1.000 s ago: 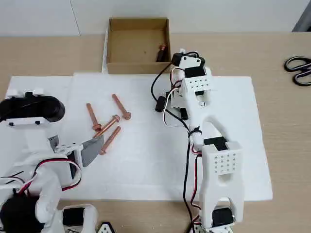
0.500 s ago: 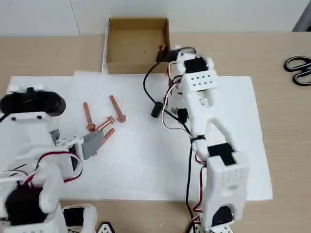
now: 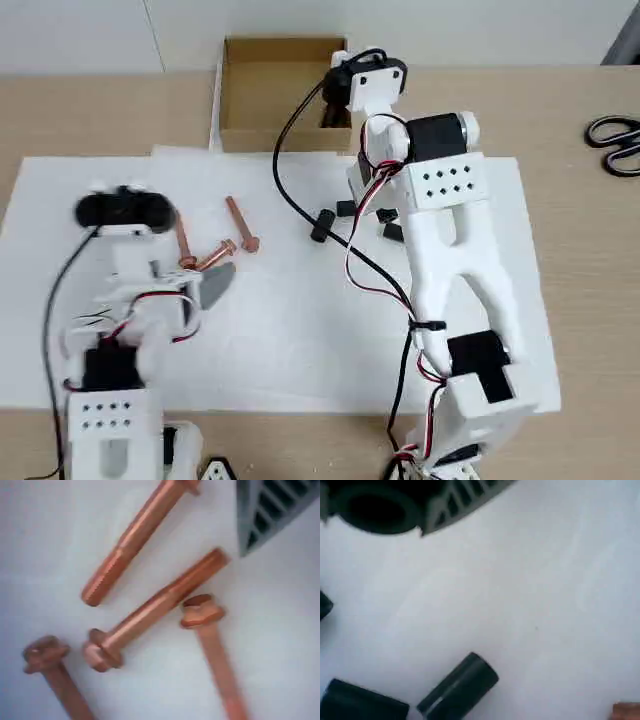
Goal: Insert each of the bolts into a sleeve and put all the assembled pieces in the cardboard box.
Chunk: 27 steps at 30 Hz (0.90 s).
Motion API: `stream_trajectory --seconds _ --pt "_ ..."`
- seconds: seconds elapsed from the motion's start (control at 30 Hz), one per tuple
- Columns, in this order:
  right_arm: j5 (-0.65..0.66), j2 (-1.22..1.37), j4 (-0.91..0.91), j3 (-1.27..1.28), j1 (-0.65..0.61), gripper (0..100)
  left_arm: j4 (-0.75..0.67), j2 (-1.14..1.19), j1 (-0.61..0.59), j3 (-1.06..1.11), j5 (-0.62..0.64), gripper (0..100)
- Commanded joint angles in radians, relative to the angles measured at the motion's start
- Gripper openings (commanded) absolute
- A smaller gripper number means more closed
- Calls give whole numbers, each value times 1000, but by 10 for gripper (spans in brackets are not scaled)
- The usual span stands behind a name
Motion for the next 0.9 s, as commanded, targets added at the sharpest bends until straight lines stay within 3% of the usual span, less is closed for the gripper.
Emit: stream_trajectory --seconds 0.0,0.13,0.47,0.87 --pt "25 -87 7 -3 10 4 -107 -11 118 58 -6 361" --pt "25 -97 7 -3 10 4 -209 -11 216 145 -8 361" --pt "25 -99 7 -3 10 4 -457 -11 226 357 -8 361" --pt "25 -99 7 -3 10 4 -473 -11 226 363 -8 361"
